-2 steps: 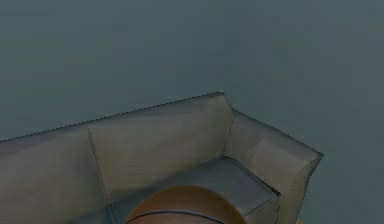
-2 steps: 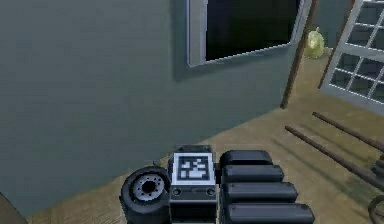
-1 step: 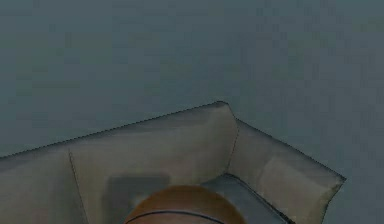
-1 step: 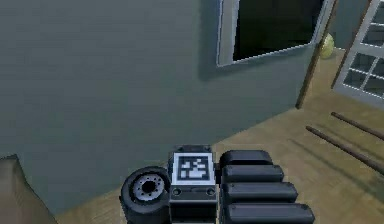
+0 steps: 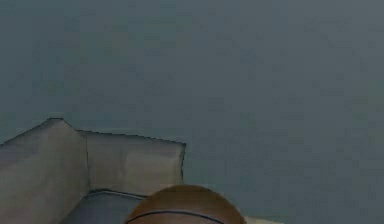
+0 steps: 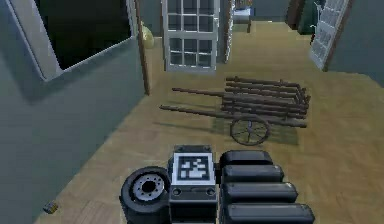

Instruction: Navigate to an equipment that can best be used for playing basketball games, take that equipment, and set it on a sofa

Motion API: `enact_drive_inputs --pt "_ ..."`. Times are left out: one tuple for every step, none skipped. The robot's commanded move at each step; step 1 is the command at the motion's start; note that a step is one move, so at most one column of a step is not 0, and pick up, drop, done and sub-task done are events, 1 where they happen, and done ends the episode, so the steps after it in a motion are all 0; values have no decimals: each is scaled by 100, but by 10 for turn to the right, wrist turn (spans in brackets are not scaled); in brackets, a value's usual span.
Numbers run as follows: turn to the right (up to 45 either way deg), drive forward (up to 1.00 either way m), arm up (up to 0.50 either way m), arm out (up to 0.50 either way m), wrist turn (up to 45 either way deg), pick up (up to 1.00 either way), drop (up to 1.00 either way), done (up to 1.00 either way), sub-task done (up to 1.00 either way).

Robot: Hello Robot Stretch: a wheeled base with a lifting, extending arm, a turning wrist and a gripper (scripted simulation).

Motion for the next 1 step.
enact_drive_inputs --pt "450 0 0 0 0 0 0 0 0"
